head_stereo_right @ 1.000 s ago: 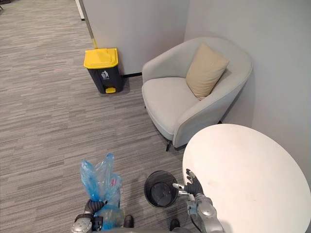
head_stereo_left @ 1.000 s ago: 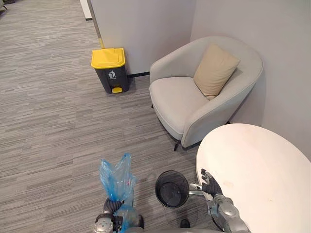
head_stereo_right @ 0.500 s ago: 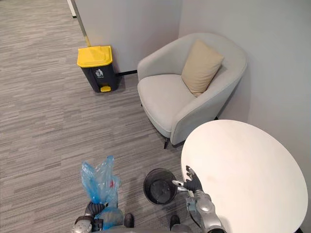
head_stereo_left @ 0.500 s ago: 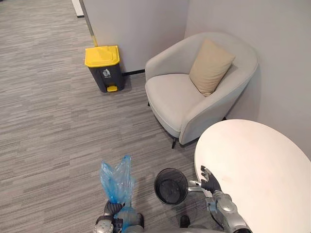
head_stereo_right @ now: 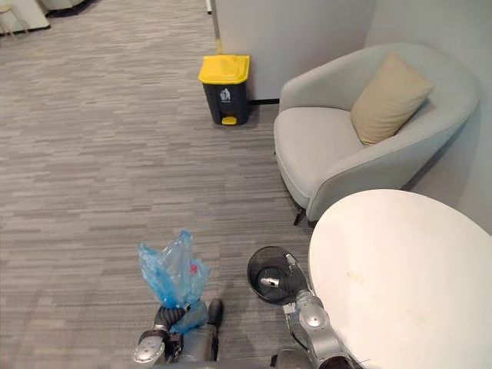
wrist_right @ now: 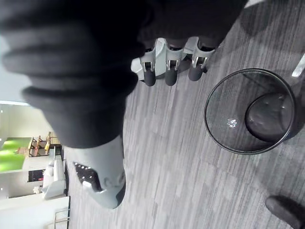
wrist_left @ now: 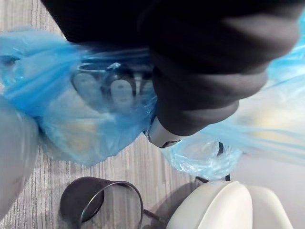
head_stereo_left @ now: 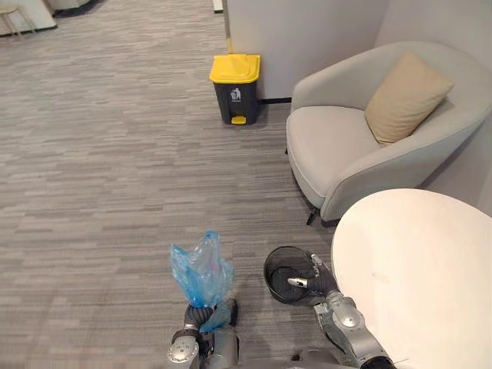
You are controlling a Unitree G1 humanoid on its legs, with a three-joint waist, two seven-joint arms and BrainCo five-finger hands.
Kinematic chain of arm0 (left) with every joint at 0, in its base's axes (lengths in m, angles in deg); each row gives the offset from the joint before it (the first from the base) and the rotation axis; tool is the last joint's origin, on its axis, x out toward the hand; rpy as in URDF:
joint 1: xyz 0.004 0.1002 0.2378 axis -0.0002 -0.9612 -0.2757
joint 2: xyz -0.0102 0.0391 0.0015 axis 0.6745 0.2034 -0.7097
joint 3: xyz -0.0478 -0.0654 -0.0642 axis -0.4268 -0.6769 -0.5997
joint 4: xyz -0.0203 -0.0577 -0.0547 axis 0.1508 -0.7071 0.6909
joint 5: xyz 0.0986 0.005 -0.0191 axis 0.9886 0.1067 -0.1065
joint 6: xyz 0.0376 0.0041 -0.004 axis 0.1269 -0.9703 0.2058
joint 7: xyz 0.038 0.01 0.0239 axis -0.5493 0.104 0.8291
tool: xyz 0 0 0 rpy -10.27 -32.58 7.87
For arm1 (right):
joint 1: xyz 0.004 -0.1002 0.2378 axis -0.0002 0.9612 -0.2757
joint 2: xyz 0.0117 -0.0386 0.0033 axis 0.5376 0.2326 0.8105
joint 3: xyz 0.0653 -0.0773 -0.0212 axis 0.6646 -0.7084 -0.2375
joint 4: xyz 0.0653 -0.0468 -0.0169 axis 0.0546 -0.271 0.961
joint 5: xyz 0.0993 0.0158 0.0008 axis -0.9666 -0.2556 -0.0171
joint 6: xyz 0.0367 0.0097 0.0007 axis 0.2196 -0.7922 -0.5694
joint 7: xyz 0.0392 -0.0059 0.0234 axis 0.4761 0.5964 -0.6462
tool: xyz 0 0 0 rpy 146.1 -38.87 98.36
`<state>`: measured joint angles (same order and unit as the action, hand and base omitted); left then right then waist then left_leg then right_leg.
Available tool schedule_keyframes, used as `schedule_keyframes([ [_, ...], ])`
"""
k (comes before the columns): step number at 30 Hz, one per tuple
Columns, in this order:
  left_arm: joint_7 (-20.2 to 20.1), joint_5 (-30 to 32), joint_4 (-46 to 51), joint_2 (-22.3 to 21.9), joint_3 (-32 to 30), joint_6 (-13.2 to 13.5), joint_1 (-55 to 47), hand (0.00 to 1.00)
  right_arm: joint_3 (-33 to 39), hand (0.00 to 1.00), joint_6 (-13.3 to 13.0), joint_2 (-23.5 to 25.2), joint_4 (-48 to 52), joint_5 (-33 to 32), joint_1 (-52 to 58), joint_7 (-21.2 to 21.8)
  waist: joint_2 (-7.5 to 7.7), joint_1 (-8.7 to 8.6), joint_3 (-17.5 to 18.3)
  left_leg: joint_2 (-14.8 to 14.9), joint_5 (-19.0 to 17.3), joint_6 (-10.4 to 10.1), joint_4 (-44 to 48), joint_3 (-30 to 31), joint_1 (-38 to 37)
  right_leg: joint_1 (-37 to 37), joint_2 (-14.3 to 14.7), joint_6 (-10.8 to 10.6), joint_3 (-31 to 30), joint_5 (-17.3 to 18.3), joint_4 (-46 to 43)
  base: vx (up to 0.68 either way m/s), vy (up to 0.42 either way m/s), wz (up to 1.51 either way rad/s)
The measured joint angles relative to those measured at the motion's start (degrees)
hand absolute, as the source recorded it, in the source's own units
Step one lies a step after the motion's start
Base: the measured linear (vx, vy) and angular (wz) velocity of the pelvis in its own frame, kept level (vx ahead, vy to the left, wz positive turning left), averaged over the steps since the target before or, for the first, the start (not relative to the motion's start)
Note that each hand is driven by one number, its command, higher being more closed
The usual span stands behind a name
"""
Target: Gather rubbish on tea table into small bin, then transfer packed bag to large trash can.
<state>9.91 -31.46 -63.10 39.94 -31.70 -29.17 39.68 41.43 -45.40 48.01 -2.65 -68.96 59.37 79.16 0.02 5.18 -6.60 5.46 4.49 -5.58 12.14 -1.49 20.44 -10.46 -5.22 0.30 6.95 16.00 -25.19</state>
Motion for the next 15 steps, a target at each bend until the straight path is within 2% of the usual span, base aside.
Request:
schedule_keyframes([
  [2, 0.0, 0.0, 1.8, 0.1, 0.0, 0.0, -0.1, 1.00, 0.2, 0.00, 0.0, -0.2, 2.0, 0.0, 0.4, -0.2, 0.91, -0.49, -0.6, -0.1, -1.8, 2.1, 6.6, -2.9, -0.2, 0.2, -1.2, -0.5, 1.1, -1.0, 1.0, -0.08, 0.047, 0.53],
  [3, 0.0, 0.0, 2.4, 0.2, 0.0, 0.0, 0.2, 1.00, 0.1, 0.00, -0.1, -0.1, 2.6, 0.0, 0.2, -0.3, 0.81, -1.53, -0.4, 1.0, -6.6, 2.8, 10.6, -4.0, -1.5, 0.3, -2.0, -0.9, 2.9, -1.3, 1.3, -0.08, 0.104, 0.58],
  [4, 0.0, 0.0, 2.3, 0.2, 0.1, 0.1, 0.6, 1.00, 0.2, 0.00, -0.1, -0.1, 2.7, 0.0, 0.1, -0.3, 0.07, -1.59, -0.1, 1.7, -8.3, 2.8, 11.1, -4.5, -2.0, 0.3, -2.2, -1.4, 3.5, -1.6, 1.5, -0.07, 0.164, 0.63],
  [5, 0.0, 0.1, 1.5, 0.2, 0.2, 0.1, 1.5, 1.00, 0.5, 0.00, -0.1, 0.0, 2.4, 0.0, 0.1, -0.3, -0.03, -1.58, -0.2, 2.4, -10.1, 3.2, 9.9, -6.2, -3.0, 0.3, -2.7, -2.3, 4.4, -2.1, 2.0, -0.05, 0.145, 0.34],
  [6, 0.0, 0.1, 1.1, 0.3, 0.1, 0.0, 1.9, 1.00, 1.1, 0.00, -0.1, -0.1, 1.8, 0.0, 0.0, -0.3, 0.00, -1.42, -0.2, 2.4, -10.3, 3.8, 9.3, -7.4, -3.0, 0.5, -2.8, -3.0, 4.6, -2.4, 2.5, -0.04, 0.188, 0.36],
  [9, 0.0, 0.1, -1.5, 3.5, 2.5, 0.0, 2.2, 1.00, 1.9, 0.00, 0.0, 1.6, -1.4, 0.0, 0.2, 0.2, 1.50, -1.68, 0.2, -2.3, -5.7, 5.0, -1.6, -6.7, -8.5, 5.5, -4.1, -5.6, 4.9, -5.7, 11.5, 0.00, 0.173, 0.37],
  [10, 0.0, 0.1, -1.7, 4.3, 3.3, 0.0, 1.9, 1.00, 2.8, 0.00, -0.1, 1.5, -2.3, 0.0, -0.1, 0.1, 1.43, -2.50, 0.5, -3.9, -3.7, 5.4, -6.0, -6.1, -10.3, 6.8, -4.9, -5.8, 5.4, -6.8, 13.7, 0.01, 0.182, 0.45],
  [15, 0.1, 0.4, -3.8, 5.5, 3.7, 0.0, 1.7, 1.00, 4.2, 0.00, 0.1, 1.6, -7.2, 0.1, -1.1, 0.1, 0.70, -2.85, 0.2, -5.6, -0.5, 6.4, -11.7, -5.1, -12.6, 8.8, -5.3, -6.8, 6.0, -9.1, 17.1, 0.01, 0.082, 0.15],
])
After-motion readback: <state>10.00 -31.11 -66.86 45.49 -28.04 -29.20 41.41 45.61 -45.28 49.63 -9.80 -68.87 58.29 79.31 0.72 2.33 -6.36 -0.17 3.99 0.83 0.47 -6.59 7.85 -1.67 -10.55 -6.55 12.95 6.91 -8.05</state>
